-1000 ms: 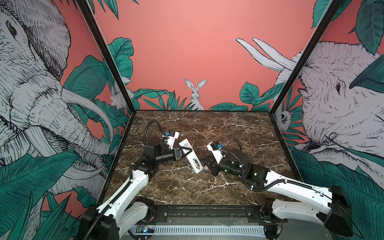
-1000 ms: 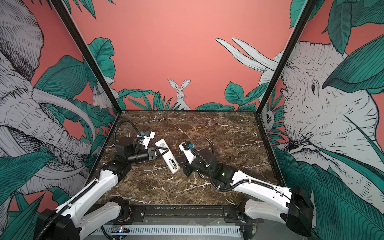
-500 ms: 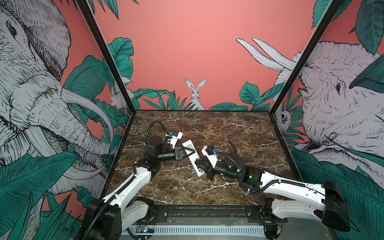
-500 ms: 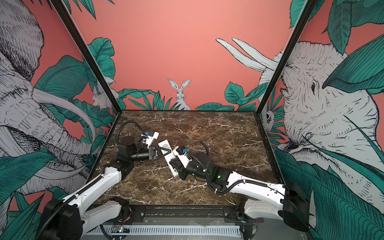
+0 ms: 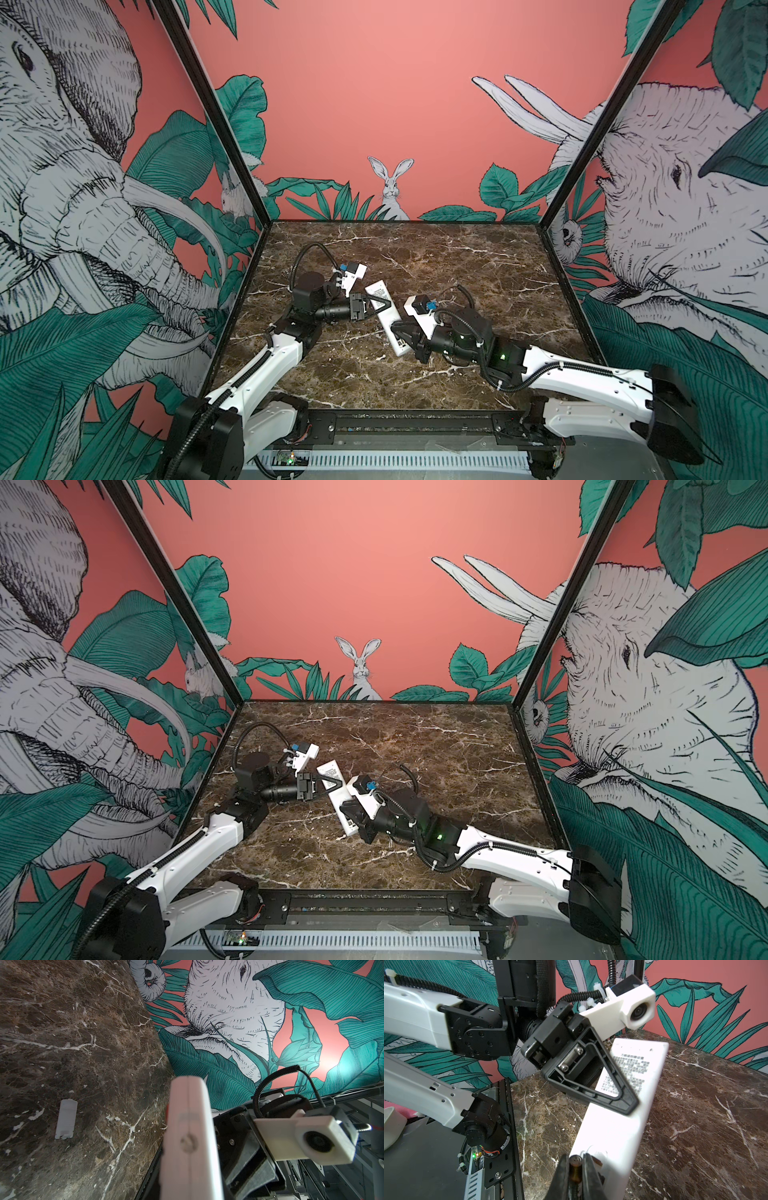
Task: Load the batteries into the remote control
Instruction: 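Lower the battery into the remote's compartment beside the first battery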
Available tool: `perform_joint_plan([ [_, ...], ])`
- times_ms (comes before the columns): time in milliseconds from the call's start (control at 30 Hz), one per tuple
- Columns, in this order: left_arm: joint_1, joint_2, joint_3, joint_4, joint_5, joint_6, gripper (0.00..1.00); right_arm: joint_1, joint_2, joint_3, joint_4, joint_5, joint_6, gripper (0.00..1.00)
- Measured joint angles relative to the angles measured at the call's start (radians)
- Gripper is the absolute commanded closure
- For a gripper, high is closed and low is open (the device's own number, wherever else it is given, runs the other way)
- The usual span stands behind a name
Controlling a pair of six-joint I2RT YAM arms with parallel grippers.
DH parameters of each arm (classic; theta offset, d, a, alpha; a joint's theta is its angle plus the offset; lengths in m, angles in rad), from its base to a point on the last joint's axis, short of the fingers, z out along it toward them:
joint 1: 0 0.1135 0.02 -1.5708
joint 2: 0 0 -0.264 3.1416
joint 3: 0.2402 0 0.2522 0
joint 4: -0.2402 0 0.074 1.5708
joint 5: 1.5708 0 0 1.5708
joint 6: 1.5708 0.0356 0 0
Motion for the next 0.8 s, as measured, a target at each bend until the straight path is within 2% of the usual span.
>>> perform_joint_plan([
  [633, 0.03, 0.001, 0.01, -0.011, -0.004, 0.014, 1.0, 0.034, -0.014, -0.021, 0.005, 0.093, -0.007, 0.86],
  [800, 0.033, 0.001, 0.019, -0.01, -0.005, 0.016, 1.0, 0.035, -0.014, -0.021, -0.022, 0.095, -0.011, 0.8],
])
